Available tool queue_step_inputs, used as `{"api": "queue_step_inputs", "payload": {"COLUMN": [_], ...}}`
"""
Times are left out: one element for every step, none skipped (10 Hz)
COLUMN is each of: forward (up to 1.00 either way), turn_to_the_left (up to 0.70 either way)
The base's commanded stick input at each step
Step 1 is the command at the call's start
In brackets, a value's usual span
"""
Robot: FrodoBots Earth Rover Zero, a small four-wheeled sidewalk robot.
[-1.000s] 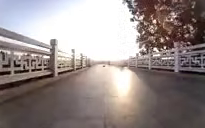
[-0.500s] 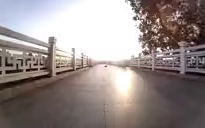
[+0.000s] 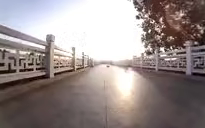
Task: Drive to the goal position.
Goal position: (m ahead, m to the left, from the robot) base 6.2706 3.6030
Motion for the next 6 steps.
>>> {"api": "queue_step_inputs", "payload": {"forward": [0.45, 0.45, 0.45, 0.45, 0.45, 0.45], "turn_to_the_left": [0.00, 0.00, 0.00, 0.00, 0.00, 0.00]}}
